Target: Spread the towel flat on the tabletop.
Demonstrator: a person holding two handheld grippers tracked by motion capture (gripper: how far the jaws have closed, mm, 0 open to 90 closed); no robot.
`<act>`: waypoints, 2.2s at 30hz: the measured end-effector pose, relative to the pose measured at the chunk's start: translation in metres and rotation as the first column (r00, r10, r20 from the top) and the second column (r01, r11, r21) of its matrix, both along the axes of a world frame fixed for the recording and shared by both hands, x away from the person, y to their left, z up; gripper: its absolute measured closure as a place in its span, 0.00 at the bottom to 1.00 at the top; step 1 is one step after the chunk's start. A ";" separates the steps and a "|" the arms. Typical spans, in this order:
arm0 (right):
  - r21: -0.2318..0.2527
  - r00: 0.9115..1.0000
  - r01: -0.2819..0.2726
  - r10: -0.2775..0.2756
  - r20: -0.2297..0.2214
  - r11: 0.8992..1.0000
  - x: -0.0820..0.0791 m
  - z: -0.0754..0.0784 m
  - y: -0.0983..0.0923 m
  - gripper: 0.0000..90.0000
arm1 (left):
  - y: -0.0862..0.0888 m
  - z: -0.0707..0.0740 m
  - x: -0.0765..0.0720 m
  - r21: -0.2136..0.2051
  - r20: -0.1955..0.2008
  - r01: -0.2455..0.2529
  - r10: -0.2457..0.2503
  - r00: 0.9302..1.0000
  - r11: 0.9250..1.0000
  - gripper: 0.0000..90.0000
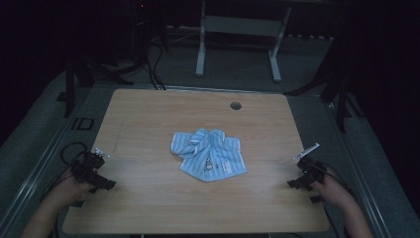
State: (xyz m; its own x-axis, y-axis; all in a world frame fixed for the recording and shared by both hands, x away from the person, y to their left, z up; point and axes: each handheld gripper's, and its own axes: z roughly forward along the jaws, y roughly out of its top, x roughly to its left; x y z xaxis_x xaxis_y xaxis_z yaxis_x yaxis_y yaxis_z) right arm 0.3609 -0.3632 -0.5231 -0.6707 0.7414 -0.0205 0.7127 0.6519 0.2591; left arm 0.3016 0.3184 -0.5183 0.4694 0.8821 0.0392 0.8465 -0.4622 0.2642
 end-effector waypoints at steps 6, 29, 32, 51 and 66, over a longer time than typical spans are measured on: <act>-0.051 0.998 -0.057 0.057 -0.009 0.997 0.005 0.010 0.006 0.17 | -0.004 0.003 0.000 0.014 -0.067 0.042 -0.041 0.997 0.999 0.03; -0.169 0.964 -0.211 0.176 -0.200 0.963 0.009 0.014 0.027 0.16 | -0.035 0.003 0.010 0.076 -0.277 0.202 -0.174 0.945 0.977 0.06; -0.183 0.959 -0.238 0.201 -0.199 0.954 0.012 0.015 0.032 0.19 | -0.047 0.010 0.017 0.074 -0.251 0.224 -0.200 0.947 0.972 0.06; -0.193 0.901 -0.424 0.390 -0.190 0.885 0.030 0.017 0.091 0.40 | -0.144 0.026 0.058 0.061 -0.184 0.423 -0.406 0.895 0.904 0.27; -0.176 0.848 -0.524 0.491 -0.199 0.833 0.058 0.025 0.151 0.47 | -0.220 0.042 0.079 0.069 -0.107 0.547 -0.539 0.836 0.834 0.36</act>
State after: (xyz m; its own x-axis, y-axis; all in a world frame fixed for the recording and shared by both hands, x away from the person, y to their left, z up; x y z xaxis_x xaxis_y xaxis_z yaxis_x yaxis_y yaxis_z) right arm 0.4187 -0.2119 -0.4978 -0.9589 0.2833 -0.0167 0.2834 0.9590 -0.0064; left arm 0.3810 0.0981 -0.4762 0.8767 0.4786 0.0491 0.4685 -0.8724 0.1393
